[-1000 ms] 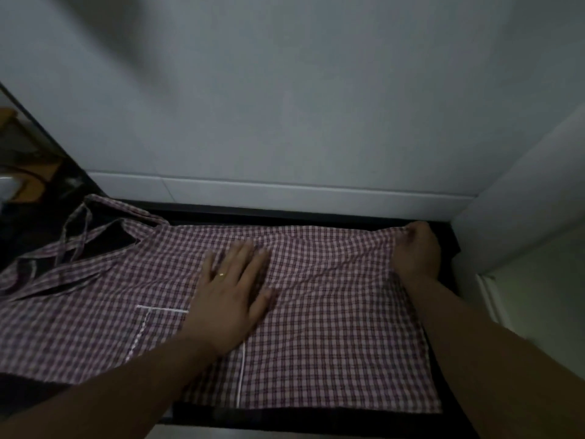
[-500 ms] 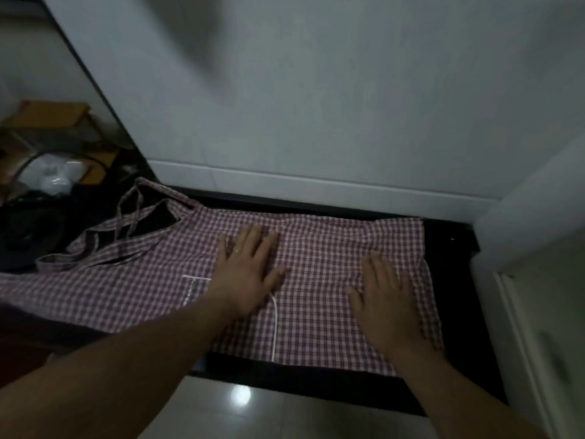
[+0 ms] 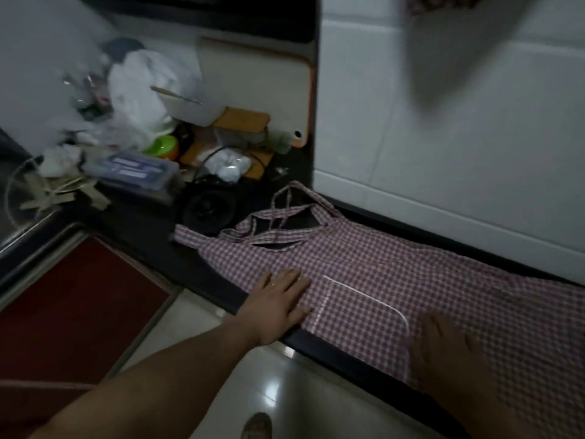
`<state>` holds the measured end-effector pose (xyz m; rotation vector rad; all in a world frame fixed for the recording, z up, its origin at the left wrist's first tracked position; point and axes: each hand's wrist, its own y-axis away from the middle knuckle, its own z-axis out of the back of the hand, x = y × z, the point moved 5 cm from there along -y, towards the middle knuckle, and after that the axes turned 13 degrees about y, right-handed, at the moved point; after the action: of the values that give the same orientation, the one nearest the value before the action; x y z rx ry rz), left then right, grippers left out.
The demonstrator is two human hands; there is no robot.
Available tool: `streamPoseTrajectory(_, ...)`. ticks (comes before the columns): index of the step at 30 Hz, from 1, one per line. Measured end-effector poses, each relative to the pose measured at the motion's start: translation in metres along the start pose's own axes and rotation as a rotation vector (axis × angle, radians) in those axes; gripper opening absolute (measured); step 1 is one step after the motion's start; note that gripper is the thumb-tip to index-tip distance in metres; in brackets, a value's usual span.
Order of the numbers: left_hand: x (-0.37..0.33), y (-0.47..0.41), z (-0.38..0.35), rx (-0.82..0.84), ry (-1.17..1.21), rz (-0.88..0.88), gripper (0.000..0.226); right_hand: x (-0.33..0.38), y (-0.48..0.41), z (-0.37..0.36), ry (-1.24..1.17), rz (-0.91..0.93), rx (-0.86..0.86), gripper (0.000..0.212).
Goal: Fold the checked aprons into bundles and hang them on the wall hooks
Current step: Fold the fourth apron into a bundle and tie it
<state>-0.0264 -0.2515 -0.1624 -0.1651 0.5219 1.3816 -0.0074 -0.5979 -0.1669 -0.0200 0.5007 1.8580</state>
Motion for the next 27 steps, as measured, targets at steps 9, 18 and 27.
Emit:
streamPoseTrajectory(9, 0.133, 0.041, 0.074, -0.824, 0.953, 0.85, 0.055, 0.198, -0.079, 0.103, -0.205, 0.312, -0.095, 0.06)
streamPoseTrajectory(18, 0.17, 0.015, 0.081, -0.741, 1.12, 0.822, 0.005, 0.161, -0.077, 0.086, -0.117, 0.216, -0.016, 0.075)
streamPoseTrajectory(27, 0.042, -0.025, 0.111, -0.62, 0.297, 0.046, 0.018, 0.051, -0.017, 0.061, -0.212, -0.074, 0.056, 0.062)
